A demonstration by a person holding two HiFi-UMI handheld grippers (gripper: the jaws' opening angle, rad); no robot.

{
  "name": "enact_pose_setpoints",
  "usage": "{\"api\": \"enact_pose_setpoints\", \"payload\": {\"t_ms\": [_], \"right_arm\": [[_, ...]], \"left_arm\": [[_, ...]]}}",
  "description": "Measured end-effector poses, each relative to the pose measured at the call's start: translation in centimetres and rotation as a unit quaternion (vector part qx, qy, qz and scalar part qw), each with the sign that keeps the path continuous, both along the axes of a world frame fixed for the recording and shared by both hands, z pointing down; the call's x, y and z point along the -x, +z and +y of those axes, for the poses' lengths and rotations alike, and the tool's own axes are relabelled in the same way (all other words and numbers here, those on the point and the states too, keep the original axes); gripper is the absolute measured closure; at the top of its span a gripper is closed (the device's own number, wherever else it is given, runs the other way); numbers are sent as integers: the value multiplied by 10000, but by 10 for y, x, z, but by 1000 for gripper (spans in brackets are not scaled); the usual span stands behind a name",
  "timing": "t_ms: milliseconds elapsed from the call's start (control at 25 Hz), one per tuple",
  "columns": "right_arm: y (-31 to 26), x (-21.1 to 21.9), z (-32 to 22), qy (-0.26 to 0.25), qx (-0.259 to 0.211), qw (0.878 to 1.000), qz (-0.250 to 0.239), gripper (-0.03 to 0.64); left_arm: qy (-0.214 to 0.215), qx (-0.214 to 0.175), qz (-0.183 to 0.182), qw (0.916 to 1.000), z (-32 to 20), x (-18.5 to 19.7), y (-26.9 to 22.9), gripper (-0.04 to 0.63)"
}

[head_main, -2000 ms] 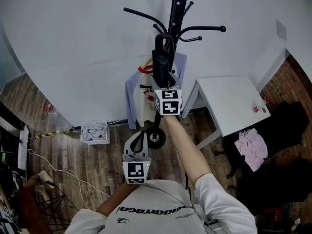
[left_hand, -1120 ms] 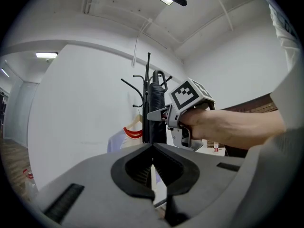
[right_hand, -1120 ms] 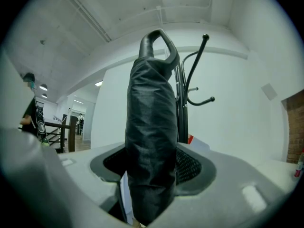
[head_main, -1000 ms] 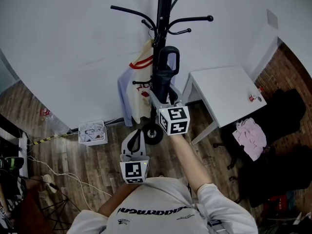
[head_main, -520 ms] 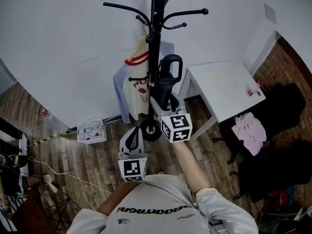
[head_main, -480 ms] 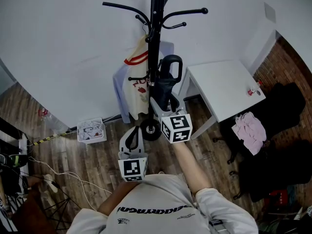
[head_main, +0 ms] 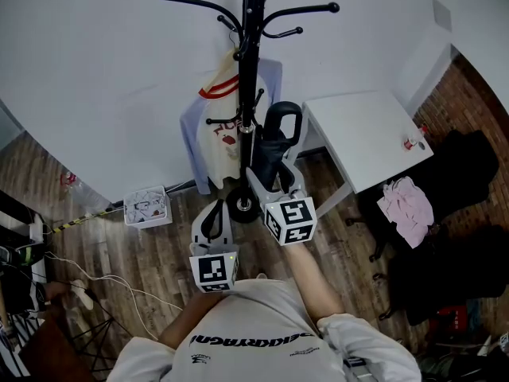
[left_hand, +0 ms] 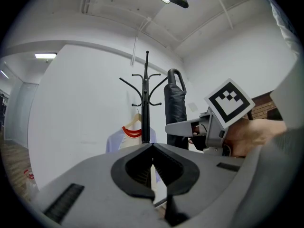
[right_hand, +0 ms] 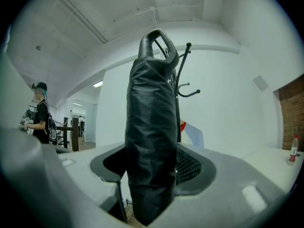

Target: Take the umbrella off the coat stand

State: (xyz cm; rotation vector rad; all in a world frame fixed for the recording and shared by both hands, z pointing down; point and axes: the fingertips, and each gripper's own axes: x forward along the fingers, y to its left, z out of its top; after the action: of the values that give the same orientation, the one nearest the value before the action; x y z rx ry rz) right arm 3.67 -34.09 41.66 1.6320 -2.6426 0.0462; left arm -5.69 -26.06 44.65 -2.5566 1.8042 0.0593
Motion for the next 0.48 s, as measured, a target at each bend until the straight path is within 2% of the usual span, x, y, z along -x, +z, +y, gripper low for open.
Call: {"api": "enact_pose_setpoints", "payload": {"t_ms": [480], "right_arm": [[21, -6, 28, -136, 94, 9998, -76, 339]], "left_arm": [[42, -73, -45, 10000, -2, -5, -1, 598]]}}
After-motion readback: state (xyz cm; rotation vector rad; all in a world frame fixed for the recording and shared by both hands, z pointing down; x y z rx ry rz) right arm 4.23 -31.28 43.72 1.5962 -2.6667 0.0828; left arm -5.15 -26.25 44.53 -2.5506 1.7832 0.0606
